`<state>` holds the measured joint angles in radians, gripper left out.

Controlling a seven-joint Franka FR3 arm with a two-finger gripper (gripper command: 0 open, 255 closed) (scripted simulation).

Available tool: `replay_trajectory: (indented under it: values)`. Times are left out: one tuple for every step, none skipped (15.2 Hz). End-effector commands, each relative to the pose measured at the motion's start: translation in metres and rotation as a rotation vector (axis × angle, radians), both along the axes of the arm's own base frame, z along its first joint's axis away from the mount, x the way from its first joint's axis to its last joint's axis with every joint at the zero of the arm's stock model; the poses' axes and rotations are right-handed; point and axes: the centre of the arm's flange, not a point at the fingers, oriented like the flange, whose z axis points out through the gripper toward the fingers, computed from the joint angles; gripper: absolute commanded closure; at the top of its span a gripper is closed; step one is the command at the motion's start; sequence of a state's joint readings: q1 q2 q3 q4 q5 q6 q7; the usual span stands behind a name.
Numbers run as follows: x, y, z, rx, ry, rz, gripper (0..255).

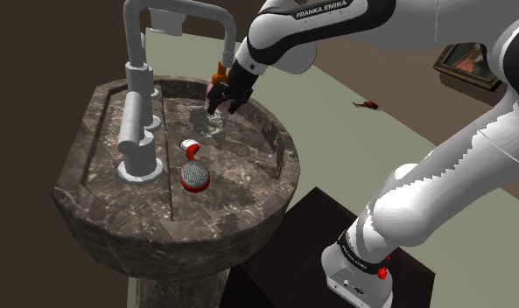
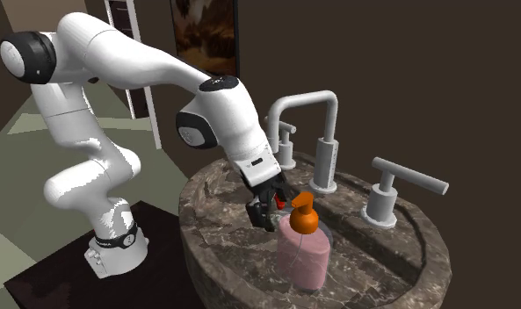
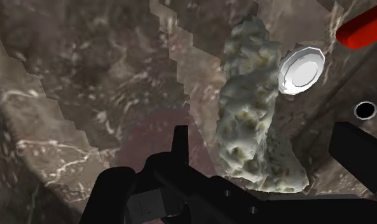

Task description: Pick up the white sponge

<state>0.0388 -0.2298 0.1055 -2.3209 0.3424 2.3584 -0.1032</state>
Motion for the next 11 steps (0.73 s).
replay_trajectory:
  values:
    - [0.0004,0.0003,-0.0115,0.0,-0.001,0.0,0]
    - [0.0004,0.0003,-0.0145,0.0,-0.001,0.0,0]
    - [0.0004,0.0002,-0.0145,0.0,-0.001,0.0,0]
    - [0.0002,-0.0004,-0.0139,0.0,-0.001,0.0,255]
    - [0.0006,-0.0007,-0.0143,0.0,-0.001,0.0,255]
    - [0.0006,-0.0006,-0.0142,0.0,-0.001,0.0,255]
    - [0.0007,-0.0007,-0.014,0.0,-0.001,0.0,255]
    - [0.0009,-0.0007,-0.0141,0.0,-0.001,0.0,255]
    - [0.001,-0.0006,-0.014,0.0,-0.001,0.0,255]
    - [0.0011,-0.0007,-0.0139,0.0,-0.001,0.0,255]
    - [0.0012,-0.0007,-0.0139,0.0,-0.001,0.0,255]
